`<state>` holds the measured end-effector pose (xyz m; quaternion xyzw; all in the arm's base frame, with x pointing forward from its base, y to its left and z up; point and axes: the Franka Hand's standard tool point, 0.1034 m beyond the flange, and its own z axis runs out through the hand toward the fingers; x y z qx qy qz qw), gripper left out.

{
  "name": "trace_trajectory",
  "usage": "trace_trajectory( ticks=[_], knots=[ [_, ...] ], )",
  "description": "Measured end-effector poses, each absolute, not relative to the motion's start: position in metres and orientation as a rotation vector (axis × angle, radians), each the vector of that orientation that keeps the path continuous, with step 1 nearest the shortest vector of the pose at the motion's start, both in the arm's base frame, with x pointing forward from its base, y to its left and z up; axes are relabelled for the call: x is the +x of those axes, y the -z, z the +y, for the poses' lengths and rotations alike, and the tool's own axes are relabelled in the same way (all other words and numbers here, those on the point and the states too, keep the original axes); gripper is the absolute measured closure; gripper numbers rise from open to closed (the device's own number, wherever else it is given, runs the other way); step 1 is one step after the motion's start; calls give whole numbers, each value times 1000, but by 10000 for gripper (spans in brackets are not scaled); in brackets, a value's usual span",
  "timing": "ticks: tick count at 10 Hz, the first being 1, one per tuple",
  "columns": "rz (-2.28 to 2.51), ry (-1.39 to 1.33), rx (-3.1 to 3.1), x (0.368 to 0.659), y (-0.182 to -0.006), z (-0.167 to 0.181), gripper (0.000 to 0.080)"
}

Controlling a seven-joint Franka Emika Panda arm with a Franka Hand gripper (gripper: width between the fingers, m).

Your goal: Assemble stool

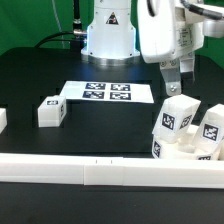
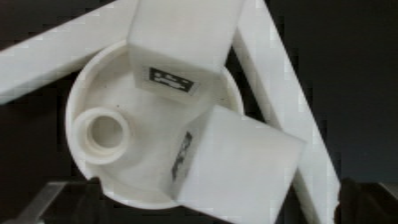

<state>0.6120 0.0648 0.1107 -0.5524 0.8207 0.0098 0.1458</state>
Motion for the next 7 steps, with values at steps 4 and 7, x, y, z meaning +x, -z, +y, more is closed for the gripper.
trace_trajectory(
  ticks=[4,7],
  knots=[
    [1831,32,-2223,621,-112,66,150],
    [1630,66,-2380,620,-112,64,150]
  ],
)
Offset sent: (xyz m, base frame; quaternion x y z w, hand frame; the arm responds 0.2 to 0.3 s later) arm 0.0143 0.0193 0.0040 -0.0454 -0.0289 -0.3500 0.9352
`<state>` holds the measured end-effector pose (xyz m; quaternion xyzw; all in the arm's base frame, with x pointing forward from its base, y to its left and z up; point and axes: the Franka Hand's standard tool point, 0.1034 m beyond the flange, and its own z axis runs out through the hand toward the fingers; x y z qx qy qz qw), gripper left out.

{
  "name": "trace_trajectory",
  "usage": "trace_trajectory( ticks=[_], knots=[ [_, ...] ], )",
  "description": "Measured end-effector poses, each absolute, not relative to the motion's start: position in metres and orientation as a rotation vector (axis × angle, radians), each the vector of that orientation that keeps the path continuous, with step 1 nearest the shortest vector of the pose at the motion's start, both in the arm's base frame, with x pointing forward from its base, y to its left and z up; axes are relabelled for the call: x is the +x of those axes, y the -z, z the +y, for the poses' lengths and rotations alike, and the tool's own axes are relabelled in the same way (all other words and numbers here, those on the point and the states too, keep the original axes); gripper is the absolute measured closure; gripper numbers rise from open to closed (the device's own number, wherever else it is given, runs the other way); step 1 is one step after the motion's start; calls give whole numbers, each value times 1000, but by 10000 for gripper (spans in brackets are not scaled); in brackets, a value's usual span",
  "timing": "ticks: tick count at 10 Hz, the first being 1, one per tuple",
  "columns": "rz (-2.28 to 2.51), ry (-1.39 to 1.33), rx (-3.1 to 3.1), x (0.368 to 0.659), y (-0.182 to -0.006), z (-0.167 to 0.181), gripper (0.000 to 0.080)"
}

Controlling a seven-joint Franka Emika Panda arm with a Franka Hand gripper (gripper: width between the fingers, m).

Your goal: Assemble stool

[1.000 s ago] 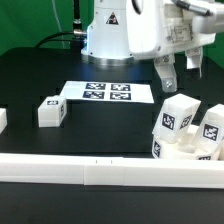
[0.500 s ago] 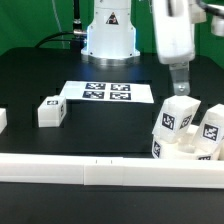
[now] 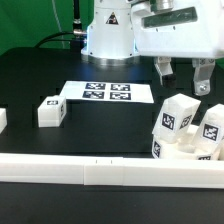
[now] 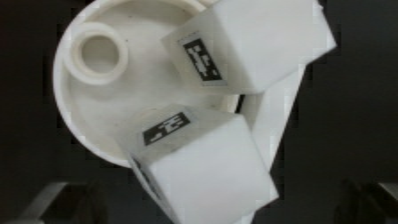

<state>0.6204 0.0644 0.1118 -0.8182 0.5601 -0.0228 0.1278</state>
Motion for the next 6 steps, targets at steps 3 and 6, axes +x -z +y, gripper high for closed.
trace_trajectory(
  ticks=[3,6],
  knots=[
    [1260,121,-2639,620,-111,64,150],
    [702,127,-2901,620,-103,70,150]
  ],
)
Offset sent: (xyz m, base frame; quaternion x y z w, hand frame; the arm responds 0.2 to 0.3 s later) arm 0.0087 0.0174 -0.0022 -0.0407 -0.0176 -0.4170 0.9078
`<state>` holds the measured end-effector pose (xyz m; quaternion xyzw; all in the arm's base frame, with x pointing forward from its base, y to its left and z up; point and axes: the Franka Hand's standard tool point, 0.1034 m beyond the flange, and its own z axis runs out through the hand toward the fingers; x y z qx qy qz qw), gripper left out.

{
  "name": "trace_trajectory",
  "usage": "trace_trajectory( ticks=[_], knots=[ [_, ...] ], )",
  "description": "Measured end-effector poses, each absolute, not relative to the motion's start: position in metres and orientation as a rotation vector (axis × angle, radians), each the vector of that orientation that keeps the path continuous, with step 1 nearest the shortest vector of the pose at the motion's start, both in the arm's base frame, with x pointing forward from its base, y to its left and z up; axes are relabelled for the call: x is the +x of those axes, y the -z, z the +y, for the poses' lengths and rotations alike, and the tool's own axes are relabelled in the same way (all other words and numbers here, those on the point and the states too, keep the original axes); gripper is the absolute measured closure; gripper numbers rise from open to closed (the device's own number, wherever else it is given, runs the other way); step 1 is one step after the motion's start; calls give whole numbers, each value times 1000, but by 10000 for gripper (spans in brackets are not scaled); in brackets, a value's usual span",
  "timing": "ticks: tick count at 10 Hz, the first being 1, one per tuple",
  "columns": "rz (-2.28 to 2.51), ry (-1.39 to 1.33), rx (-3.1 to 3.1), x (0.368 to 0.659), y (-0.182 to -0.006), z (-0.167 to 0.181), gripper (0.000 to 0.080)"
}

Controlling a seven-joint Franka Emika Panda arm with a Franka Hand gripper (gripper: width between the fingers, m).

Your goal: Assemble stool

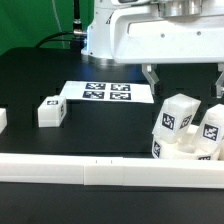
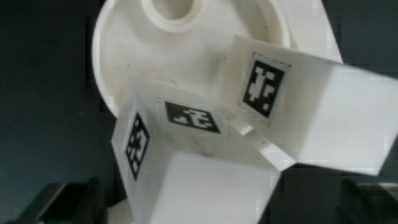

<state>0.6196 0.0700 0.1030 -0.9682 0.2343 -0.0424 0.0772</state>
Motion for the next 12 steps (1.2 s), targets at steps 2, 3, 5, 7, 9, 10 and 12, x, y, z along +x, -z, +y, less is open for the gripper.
trace_trajectory(
  ticks=[2,3,5,7,9,10,12],
  knots=[
    [526,143,-2949,620,-103,67,150],
    [448,149,-2966,620,-103,66,150],
    [71,168,-3032,619,-102,65,150],
    [-327,171,-3048,618,-99,64,150],
    [-589,159,-3043,617,-98,64,150],
    [-658,160,-3035,617,-98,62,150],
    [-817,157,-3015,617,-97,59,150]
  ],
)
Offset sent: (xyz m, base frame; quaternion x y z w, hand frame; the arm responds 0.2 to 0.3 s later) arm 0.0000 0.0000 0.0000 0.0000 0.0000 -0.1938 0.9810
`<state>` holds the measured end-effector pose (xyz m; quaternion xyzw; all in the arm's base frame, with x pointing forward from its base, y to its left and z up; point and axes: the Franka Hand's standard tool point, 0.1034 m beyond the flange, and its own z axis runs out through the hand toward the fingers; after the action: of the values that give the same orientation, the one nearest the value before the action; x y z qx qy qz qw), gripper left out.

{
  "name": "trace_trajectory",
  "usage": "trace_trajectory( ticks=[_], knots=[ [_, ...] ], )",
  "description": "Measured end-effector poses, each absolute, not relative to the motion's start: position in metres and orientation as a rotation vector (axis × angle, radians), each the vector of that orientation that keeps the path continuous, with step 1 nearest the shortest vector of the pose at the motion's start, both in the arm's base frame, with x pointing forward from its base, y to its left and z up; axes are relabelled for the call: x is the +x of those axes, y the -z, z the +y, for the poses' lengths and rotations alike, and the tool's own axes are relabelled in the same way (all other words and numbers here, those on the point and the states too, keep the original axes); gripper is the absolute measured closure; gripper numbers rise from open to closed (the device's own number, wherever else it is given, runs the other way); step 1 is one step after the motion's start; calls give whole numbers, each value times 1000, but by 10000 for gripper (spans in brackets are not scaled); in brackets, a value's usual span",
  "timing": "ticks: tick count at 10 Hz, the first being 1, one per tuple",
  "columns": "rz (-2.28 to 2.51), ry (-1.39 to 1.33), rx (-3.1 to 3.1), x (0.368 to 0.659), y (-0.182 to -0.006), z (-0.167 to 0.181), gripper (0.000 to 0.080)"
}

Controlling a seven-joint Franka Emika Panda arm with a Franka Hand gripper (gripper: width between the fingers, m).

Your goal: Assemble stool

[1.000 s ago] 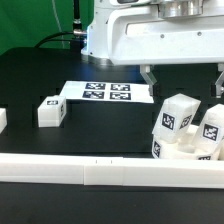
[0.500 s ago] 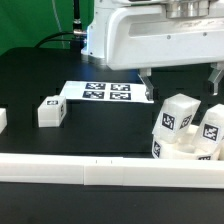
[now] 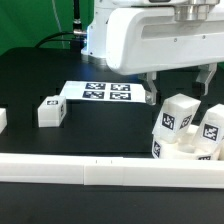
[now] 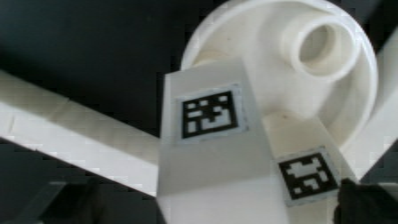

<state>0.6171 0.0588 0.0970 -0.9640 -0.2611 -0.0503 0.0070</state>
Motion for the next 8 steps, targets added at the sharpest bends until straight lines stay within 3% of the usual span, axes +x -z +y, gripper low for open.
trace_trajectory(
  ticks=[2,7,8],
  knots=[
    [-1067,131,-2969,615,-91,56,150],
    [-1034,118,-2981,612,-81,58,150],
    [-1027,118,-2983,612,-81,59,276]
  ],
)
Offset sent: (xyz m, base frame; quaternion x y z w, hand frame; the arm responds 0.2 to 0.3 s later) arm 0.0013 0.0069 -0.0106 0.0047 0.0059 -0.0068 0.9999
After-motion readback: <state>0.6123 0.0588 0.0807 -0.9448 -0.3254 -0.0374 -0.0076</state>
